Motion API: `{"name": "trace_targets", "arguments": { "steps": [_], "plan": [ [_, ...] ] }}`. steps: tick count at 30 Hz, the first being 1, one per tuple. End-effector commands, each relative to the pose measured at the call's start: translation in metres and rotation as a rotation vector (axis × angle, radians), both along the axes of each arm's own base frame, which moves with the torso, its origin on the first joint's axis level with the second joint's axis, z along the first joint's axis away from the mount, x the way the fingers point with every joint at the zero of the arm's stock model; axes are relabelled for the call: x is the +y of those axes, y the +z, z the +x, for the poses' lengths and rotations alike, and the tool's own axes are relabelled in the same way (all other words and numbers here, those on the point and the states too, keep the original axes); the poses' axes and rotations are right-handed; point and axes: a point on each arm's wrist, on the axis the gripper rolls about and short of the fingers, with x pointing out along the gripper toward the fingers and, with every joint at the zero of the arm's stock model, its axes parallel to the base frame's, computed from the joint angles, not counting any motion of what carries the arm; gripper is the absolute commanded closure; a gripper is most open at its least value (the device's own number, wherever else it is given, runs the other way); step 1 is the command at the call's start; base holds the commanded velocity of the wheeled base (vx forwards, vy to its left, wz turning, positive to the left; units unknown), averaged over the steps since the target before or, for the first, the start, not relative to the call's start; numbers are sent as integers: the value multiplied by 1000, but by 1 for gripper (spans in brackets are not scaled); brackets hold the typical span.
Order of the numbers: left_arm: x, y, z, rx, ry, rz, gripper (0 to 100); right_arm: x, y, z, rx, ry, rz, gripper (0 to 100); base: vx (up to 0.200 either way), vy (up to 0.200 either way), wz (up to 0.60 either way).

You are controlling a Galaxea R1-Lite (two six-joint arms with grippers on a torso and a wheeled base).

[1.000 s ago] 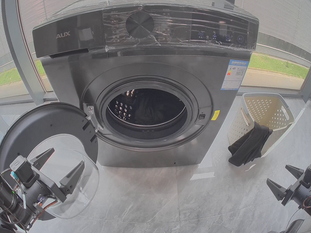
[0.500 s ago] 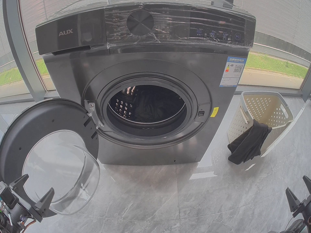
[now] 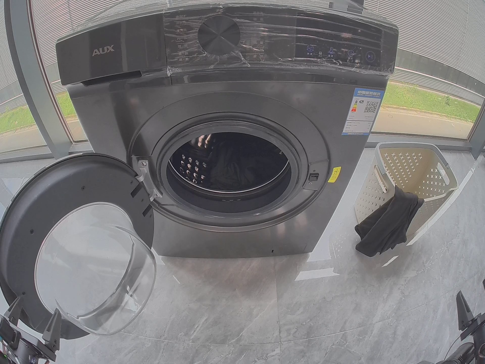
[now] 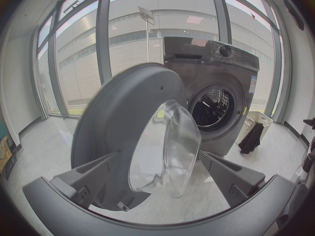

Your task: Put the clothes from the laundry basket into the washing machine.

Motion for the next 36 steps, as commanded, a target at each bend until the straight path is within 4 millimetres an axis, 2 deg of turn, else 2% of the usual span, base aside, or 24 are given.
{"name": "trace_targets", "arguments": {
  "steps": [1,7,12,16,23,30,31,32,34,36],
  "plan": [
    [-4,-9,-15,-143,-6,34,0,0,-5,1,21,-9,-1,0,0,0,0],
    [-4,-10,-19,-166,-43,37,0,1,-6,1,20,20,8,0,0,0,0],
    [-5,-17,-18,-117,-123,6,0,1,-6,0,21,-75,-55,0,0,0,0],
    [-5,-17,-18,-117,-123,1,0,5,-8,-7,-60,8,-66,0,0,0,0],
    [-5,-17,-18,-117,-118,-5,0,6,-8,-7,-37,51,28,0,0,0,0],
    [-5,-17,-18,-117,-110,-7,0,3,-7,-7,-28,-47,-38,0,0,-200,0],
    [-5,-17,-18,-117,-109,-9,0,5,-7,-7,-33,47,-75,0,0,-200,0],
    [-5,-17,-18,-117,-109,-9,0,5,-7,-7,-33,47,-75,0,0,-200,0],
    [-5,-17,-18,-117,-109,-9,0,8,-7,-7,-28,175,-5,0,0,-200,0],
    [-5,-17,-18,-117,-109,-9,0,8,-7,-7,-30,146,28,0,0,-200,0]
  ]
}}
